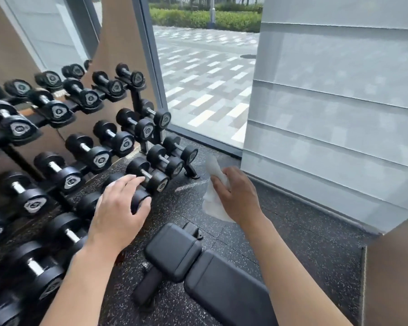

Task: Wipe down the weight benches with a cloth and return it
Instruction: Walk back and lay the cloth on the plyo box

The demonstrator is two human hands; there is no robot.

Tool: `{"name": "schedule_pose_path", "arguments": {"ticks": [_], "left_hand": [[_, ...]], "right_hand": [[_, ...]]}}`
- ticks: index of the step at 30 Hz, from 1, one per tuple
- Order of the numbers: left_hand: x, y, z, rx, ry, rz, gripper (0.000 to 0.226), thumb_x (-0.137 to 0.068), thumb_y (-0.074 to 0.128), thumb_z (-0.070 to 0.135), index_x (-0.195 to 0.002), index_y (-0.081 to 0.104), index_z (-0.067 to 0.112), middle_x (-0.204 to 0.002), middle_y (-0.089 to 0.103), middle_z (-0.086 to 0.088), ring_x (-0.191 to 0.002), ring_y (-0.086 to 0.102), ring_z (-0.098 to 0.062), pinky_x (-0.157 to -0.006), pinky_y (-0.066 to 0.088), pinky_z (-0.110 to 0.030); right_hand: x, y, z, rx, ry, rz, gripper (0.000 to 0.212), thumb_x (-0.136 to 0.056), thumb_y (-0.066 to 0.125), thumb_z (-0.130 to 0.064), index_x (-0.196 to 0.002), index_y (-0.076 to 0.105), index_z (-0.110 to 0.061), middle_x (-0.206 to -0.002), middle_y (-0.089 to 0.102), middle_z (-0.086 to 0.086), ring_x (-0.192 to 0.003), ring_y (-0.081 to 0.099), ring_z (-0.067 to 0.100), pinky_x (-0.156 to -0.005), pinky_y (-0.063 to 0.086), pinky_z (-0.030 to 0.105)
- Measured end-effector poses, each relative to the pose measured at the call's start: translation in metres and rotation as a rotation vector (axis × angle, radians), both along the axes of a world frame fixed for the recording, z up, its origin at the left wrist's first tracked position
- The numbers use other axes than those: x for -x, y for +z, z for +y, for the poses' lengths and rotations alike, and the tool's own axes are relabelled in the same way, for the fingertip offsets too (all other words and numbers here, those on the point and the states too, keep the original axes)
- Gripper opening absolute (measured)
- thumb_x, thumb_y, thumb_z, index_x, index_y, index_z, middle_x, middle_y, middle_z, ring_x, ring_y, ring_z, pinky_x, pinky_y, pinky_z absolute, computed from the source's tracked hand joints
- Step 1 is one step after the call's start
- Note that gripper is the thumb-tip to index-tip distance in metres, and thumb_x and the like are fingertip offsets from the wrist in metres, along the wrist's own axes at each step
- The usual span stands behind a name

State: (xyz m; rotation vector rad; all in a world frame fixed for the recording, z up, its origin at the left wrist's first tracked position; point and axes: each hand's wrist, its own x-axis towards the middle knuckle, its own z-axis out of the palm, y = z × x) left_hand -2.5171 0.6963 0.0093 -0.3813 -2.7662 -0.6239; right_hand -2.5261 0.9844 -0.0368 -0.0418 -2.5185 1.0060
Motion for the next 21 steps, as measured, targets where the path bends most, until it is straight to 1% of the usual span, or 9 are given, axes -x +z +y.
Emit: {"name": "schedule_pose_path", "arguments": {"ticks": [2, 3, 5, 7, 12, 14, 16, 19, 21], "left_hand": [[-0.027, 0.0, -0.051, 0.002, 0.069, 0.006, 0.062, -0.092, 0.047, 0.05, -0.143, 0.059, 0.016, -0.146, 0.056, -0.004, -0.138, 0.047, -0.027, -0.116, 0.041, -0.054], [-0.04, 0.0, -0.077, 0.005, 0.104, 0.01, 0.062, -0.092, 0.046, 0.051, -0.142, 0.059, 0.017, -0.146, 0.057, -0.004, -0.138, 0.048, -0.027, -0.116, 0.041, -0.053], [-0.077, 0.001, -0.135, -0.003, 0.195, 0.013, 0.063, -0.092, 0.045, 0.053, -0.142, 0.059, 0.018, -0.146, 0.057, -0.003, -0.137, 0.048, -0.027, -0.116, 0.041, -0.053], [-0.117, 0.003, -0.191, -0.016, 0.284, 0.019, 0.063, -0.092, 0.044, 0.053, -0.141, 0.06, 0.017, -0.145, 0.058, -0.004, -0.137, 0.049, -0.028, -0.116, 0.041, -0.053], [-0.206, 0.01, -0.31, -0.037, 0.493, 0.026, 0.064, -0.09, 0.045, 0.051, -0.14, 0.062, 0.015, -0.145, 0.059, -0.005, -0.137, 0.049, -0.028, -0.117, 0.04, -0.05], [-0.237, 0.011, -0.348, -0.052, 0.562, 0.055, 0.063, -0.09, 0.047, 0.05, -0.14, 0.062, 0.015, -0.145, 0.059, -0.005, -0.136, 0.05, -0.028, -0.117, 0.041, -0.049], [-0.262, 0.01, -0.382, -0.058, 0.622, 0.073, 0.057, -0.092, 0.053, 0.044, -0.14, 0.062, 0.015, -0.145, 0.059, -0.005, -0.136, 0.049, -0.026, -0.117, 0.04, -0.046], [-0.29, 0.003, -0.423, -0.067, 0.7, 0.076, 0.047, -0.097, 0.063, 0.033, -0.141, 0.061, 0.016, -0.146, 0.058, -0.004, -0.136, 0.048, -0.025, -0.118, 0.039, -0.047], [-0.303, -0.002, -0.444, -0.087, 0.746, 0.069, 0.047, -0.098, 0.061, 0.036, -0.142, 0.06, 0.017, -0.146, 0.056, -0.001, -0.137, 0.047, -0.023, -0.118, 0.039, -0.047]], "right_hand": [[-0.008, 0.002, -0.052, -0.018, 0.069, 0.009, 0.026, -0.102, 0.054, -0.05, -0.099, 0.057, -0.024, -0.087, 0.05, -0.017, -0.074, 0.045, -0.007, -0.066, 0.031, 0.017], [-0.014, 0.003, -0.078, -0.016, 0.102, 0.008, 0.026, -0.102, 0.054, -0.05, -0.098, 0.057, -0.025, -0.088, 0.051, -0.017, -0.074, 0.046, -0.006, -0.067, 0.035, 0.019], [-0.03, 0.005, -0.137, -0.013, 0.187, -0.007, 0.025, -0.102, 0.054, -0.051, -0.1, 0.057, -0.026, -0.092, 0.053, -0.016, -0.075, 0.05, 0.0, -0.071, 0.043, 0.027], [-0.047, 0.008, -0.198, -0.027, 0.268, -0.014, 0.026, -0.101, 0.053, -0.052, -0.1, 0.057, -0.027, -0.095, 0.054, -0.016, -0.079, 0.053, 0.007, -0.074, 0.046, 0.033], [-0.083, 0.014, -0.336, -0.052, 0.483, 0.003, 0.025, -0.102, 0.054, -0.051, -0.098, 0.055, -0.026, -0.095, 0.052, -0.016, -0.085, 0.049, 0.008, -0.076, 0.039, 0.031], [-0.097, 0.017, -0.385, -0.069, 0.565, 0.02, 0.024, -0.102, 0.053, -0.05, -0.096, 0.053, -0.027, -0.091, 0.05, -0.016, -0.082, 0.047, 0.007, -0.072, 0.037, 0.029], [-0.109, 0.021, -0.427, -0.093, 0.62, 0.024, 0.023, -0.102, 0.051, -0.052, -0.092, 0.048, -0.031, -0.089, 0.048, -0.017, -0.078, 0.045, 0.004, -0.068, 0.034, 0.027], [-0.121, 0.023, -0.478, -0.125, 0.706, 0.033, 0.022, -0.102, 0.048, -0.054, -0.093, 0.044, -0.034, -0.09, 0.048, -0.016, -0.079, 0.045, 0.006, -0.069, 0.033, 0.029], [-0.122, 0.023, -0.506, -0.123, 0.751, 0.027, 0.022, -0.103, 0.049, -0.054, -0.092, 0.043, -0.036, -0.089, 0.048, -0.016, -0.078, 0.047, 0.005, -0.065, 0.033, 0.027]]}}
